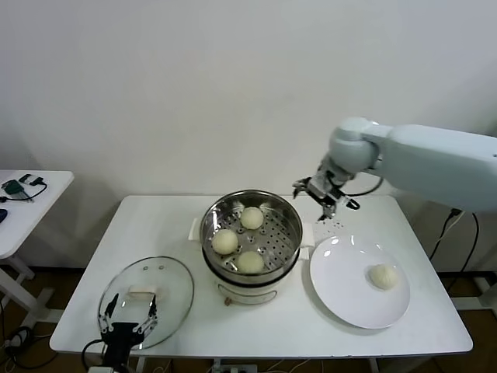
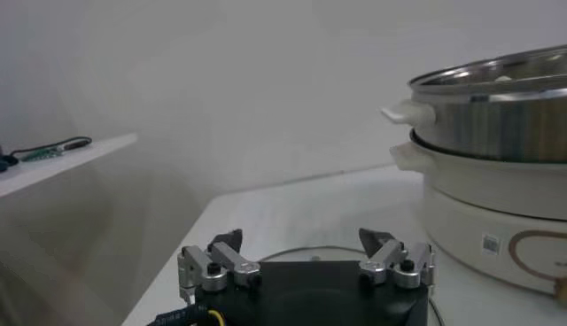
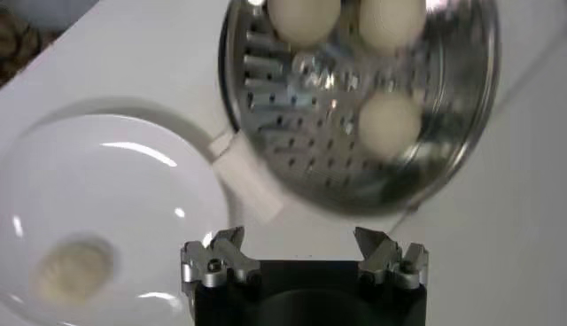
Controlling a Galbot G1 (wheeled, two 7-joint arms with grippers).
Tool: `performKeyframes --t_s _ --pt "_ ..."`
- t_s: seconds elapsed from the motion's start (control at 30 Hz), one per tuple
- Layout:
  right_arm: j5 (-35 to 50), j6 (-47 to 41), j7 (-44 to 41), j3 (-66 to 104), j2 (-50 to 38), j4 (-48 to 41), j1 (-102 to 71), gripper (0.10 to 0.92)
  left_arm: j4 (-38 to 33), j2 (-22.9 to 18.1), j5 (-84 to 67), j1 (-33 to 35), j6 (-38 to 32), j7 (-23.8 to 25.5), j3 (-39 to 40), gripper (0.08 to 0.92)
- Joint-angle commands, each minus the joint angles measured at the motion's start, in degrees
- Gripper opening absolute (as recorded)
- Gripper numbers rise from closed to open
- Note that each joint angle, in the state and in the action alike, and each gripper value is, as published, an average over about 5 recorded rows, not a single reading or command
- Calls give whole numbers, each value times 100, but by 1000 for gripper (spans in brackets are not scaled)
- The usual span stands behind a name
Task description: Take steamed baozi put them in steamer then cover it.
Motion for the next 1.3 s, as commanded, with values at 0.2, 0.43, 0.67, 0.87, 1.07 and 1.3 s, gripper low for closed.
performKeyframes --t_s 0.2,0.43,0.67,0.87,1.07,1.3 --pt "-259 -750 -374 1735 -1593 -849 -2704 823 -5 -32 47 -9 20 2 29 823" --pt "-616 -592 -457 2510 -1261 -1483 -3711 823 16 -43 71 -1 26 2 19 823" --pt "-822 -489 -450 2617 -1029 -1843 -3886 823 60 -42 56 4 19 1 -20 823" --pt "-856 -492 -408 2816 -793 -2055 -4074 823 107 -42 57 -49 26 1 -16 823" --pt "-916 -463 -374 2904 -563 -2250 -4080 823 137 -40 74 -70 32 3 -5 823" --pt "-956 -410 -389 2882 -407 -2394 -3980 823 162 -35 85 -67 24 3 -12 823"
